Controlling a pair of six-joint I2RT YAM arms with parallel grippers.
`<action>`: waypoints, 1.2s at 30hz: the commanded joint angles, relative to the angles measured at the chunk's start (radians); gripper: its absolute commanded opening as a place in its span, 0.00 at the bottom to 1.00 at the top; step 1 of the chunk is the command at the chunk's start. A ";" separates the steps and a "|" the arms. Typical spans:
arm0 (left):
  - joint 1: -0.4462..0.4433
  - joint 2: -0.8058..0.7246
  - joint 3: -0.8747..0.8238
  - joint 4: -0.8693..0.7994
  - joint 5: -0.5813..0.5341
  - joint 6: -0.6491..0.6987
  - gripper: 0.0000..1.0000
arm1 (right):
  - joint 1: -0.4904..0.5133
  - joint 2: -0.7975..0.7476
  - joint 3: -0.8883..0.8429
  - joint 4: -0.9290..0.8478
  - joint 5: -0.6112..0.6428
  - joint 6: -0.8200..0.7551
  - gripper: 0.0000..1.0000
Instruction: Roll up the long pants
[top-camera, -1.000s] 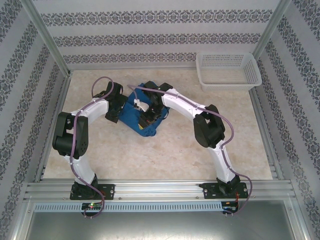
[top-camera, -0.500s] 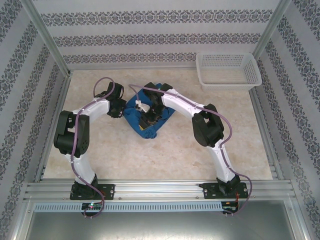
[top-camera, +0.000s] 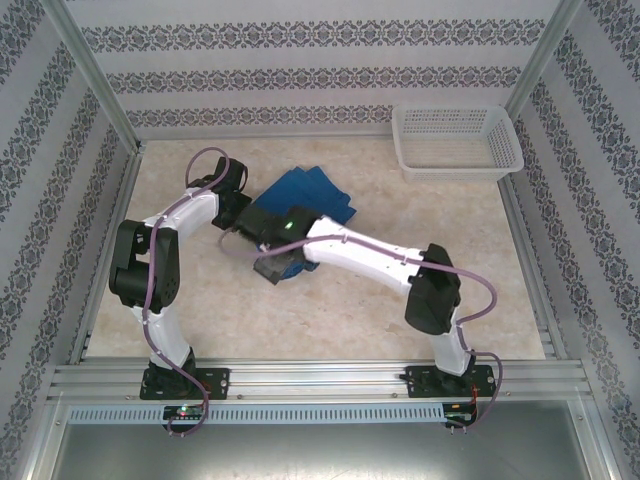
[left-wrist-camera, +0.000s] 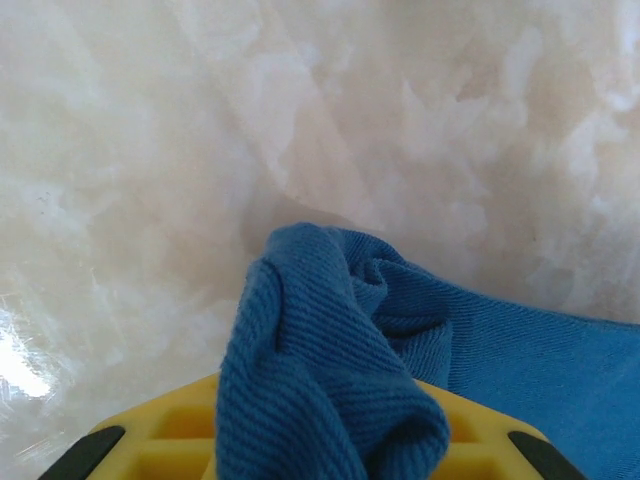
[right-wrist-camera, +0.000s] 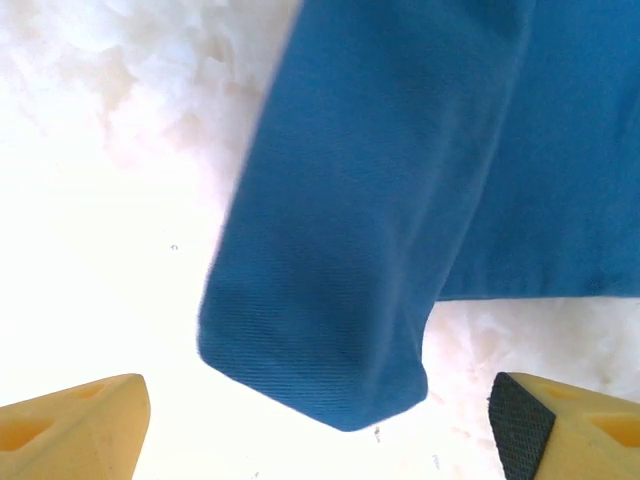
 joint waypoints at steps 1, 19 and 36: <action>0.006 -0.012 0.005 -0.061 -0.018 -0.016 0.00 | 0.042 0.118 0.063 -0.079 0.238 0.061 0.89; 0.007 -0.038 -0.020 -0.034 0.015 -0.001 0.00 | -0.077 0.158 -0.111 0.089 0.235 -0.093 0.00; 0.013 -0.076 0.024 -0.034 0.007 0.047 1.00 | -0.357 0.155 0.045 -0.022 -0.758 0.050 0.00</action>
